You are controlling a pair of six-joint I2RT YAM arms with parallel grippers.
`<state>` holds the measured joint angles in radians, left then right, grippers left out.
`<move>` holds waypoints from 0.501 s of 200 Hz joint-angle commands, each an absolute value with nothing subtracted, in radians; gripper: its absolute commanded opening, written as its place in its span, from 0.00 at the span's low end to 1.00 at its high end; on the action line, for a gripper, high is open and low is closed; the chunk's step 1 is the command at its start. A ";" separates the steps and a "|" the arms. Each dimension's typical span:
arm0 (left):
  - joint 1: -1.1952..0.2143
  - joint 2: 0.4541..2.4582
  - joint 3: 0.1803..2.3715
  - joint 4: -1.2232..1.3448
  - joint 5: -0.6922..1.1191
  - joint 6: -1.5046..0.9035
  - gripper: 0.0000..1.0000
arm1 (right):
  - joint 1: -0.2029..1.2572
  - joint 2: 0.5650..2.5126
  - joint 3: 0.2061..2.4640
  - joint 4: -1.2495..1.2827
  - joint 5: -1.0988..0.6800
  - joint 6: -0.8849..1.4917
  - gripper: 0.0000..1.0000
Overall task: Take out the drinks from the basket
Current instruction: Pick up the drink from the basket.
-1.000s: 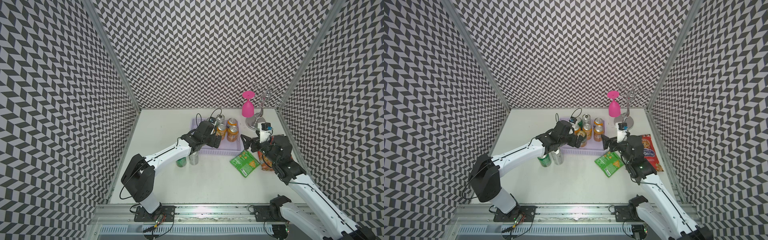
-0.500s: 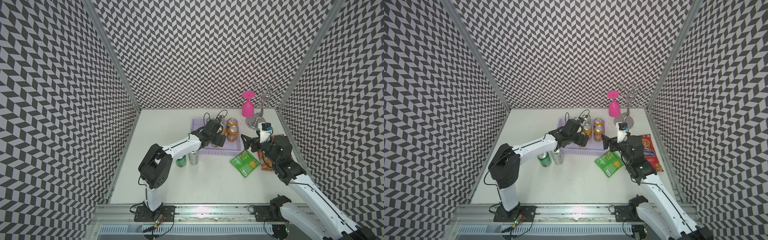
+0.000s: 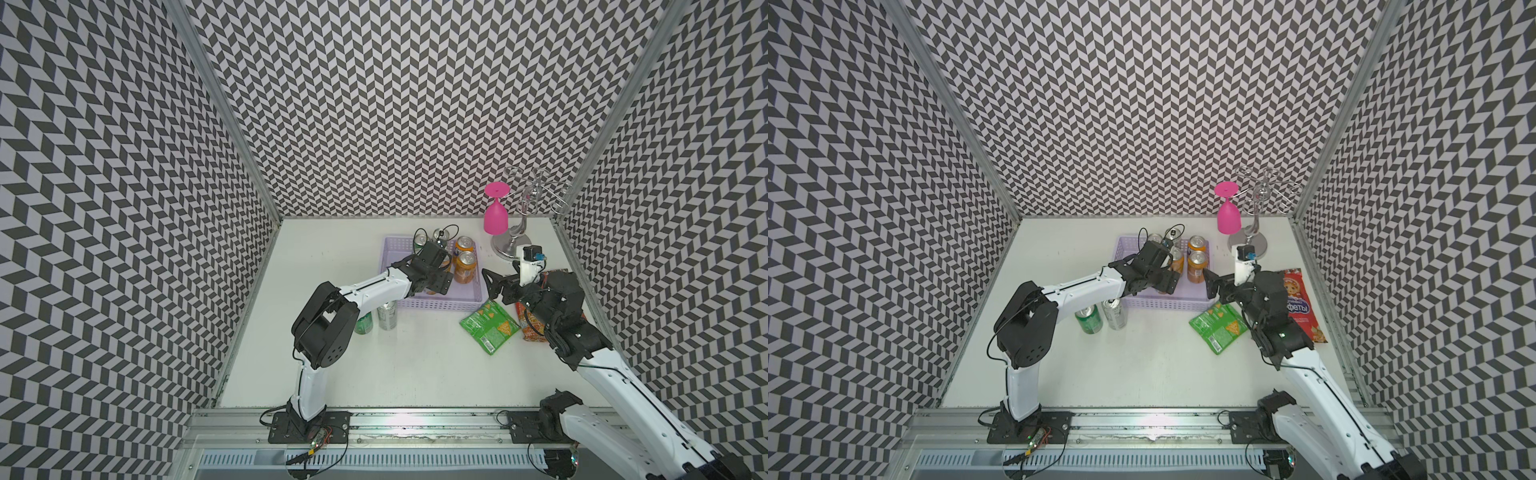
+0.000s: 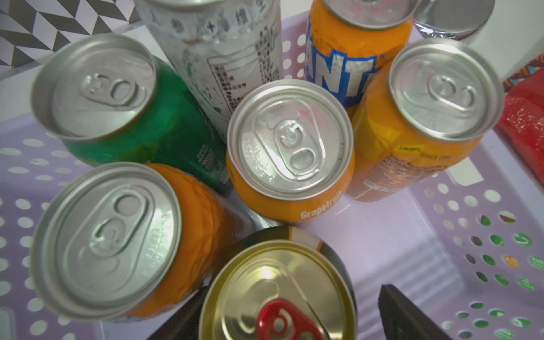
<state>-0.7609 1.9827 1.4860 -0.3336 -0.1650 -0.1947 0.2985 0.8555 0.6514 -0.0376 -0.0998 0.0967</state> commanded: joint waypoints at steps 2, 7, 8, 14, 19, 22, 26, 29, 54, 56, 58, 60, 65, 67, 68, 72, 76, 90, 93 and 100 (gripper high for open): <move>-0.758 2.002 1.516 -0.337 -0.199 -0.183 0.82 | 0.296 0.834 0.640 -0.006 -0.087 0.096 1.00; -0.758 2.002 1.516 -0.337 -0.199 -0.183 0.80 | 0.293 0.834 0.640 -0.006 -0.088 0.095 1.00; -0.758 2.002 1.515 -0.337 -0.199 -0.183 0.80 | 0.294 0.833 0.640 -0.007 -0.088 0.095 1.00; -0.759 2.002 1.515 -0.337 -0.201 -0.183 0.77 | 0.294 0.836 0.640 -0.005 -0.087 0.096 1.00; -0.758 2.002 1.515 -0.339 -0.202 -0.183 0.76 | 0.294 0.834 0.638 -0.007 -0.087 0.095 1.00; -0.758 2.001 1.515 -0.339 -0.202 -0.183 0.75 | 0.294 0.833 0.639 -0.006 -0.087 0.096 1.00; -0.758 2.000 1.514 -0.339 -0.202 -0.183 0.74 | 0.295 0.833 0.640 -0.006 -0.088 0.095 1.00; -0.758 1.999 1.514 -0.339 -0.202 -0.184 0.73 | 0.293 0.834 0.639 -0.005 -0.087 0.095 1.00; -0.760 1.983 1.508 -0.339 -0.201 -0.184 0.66 | 0.295 0.831 0.639 -0.005 -0.087 0.095 0.99; -0.760 1.981 1.508 -0.338 -0.201 -0.183 0.66 | 0.293 0.831 0.639 -0.006 -0.088 0.096 0.99; -0.760 1.979 1.506 -0.338 -0.201 -0.184 0.65 | 0.294 0.831 0.639 -0.006 -0.088 0.095 1.00; -0.760 1.978 1.505 -0.337 -0.201 -0.183 0.65 | 0.294 0.831 0.638 -0.006 -0.088 0.096 1.00; -0.760 1.971 1.503 -0.335 -0.200 -0.183 0.63 | 0.293 0.831 0.638 -0.006 -0.087 0.096 1.00; -0.760 1.969 1.502 -0.334 -0.199 -0.183 0.63 | 0.294 0.831 0.638 -0.005 -0.087 0.096 1.00; -0.760 1.968 1.501 -0.333 -0.198 -0.183 0.63 | 0.294 0.831 0.639 -0.005 -0.087 0.096 1.00; -0.760 1.963 1.499 -0.331 -0.197 -0.183 0.62 | 0.293 0.832 0.638 -0.005 -0.088 0.096 1.00; -0.759 1.958 1.497 -0.330 -0.196 -0.182 0.61 | 0.294 0.831 0.640 -0.005 -0.086 0.096 1.00; -0.761 1.936 1.490 -0.327 -0.190 -0.182 0.58 | 0.294 0.830 0.638 -0.005 -0.086 0.096 1.00; -0.761 1.931 1.487 -0.325 -0.189 -0.181 0.58 | 0.293 0.830 0.639 -0.005 -0.087 0.097 1.00; -0.764 1.921 1.484 -0.324 -0.189 -0.181 0.57 | 0.294 0.830 0.640 -0.005 -0.085 0.095 1.00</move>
<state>-0.7609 1.9862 1.4868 -0.3367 -0.1883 -0.1913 0.2985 0.8490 0.6514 -0.0376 -0.0998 0.0967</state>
